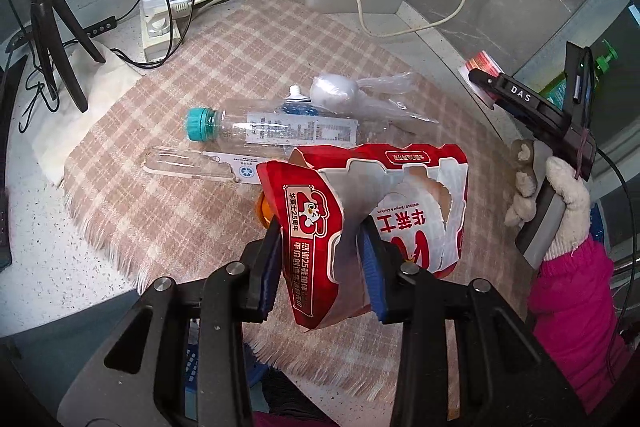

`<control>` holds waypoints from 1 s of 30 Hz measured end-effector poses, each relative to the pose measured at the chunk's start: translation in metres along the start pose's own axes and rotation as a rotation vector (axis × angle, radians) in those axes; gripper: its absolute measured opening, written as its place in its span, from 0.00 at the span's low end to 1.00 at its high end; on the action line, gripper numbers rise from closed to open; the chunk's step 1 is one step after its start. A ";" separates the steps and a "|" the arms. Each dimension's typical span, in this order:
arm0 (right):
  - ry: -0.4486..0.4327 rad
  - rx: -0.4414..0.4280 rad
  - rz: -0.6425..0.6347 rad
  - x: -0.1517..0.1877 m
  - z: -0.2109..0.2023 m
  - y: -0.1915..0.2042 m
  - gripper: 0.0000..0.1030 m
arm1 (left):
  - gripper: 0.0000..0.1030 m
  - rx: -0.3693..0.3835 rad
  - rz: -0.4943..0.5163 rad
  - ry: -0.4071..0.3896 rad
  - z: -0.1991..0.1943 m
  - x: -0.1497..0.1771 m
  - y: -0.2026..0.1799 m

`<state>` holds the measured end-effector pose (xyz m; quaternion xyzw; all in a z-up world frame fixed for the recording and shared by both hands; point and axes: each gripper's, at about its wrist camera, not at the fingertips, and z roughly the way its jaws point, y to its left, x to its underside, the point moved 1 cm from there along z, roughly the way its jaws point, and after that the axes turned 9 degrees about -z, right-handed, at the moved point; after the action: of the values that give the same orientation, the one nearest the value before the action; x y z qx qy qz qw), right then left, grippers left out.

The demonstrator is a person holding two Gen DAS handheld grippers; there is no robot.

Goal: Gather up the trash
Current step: 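Grasp the red-and-white wrapper with the left gripper while the right grasps the red can, then carry the wrapper and red can down over the blue wastebasket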

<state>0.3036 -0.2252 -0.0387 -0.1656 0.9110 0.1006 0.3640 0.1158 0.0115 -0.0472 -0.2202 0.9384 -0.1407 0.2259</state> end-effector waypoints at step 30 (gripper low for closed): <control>0.078 -0.155 0.008 0.163 -0.149 0.177 0.60 | 0.35 -0.088 -0.028 0.059 -0.051 0.096 0.187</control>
<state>0.0329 -0.1444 -0.0348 -0.1934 0.9147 0.1657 0.3139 -0.0518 0.1355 -0.1060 -0.2390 0.9468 -0.1088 0.1862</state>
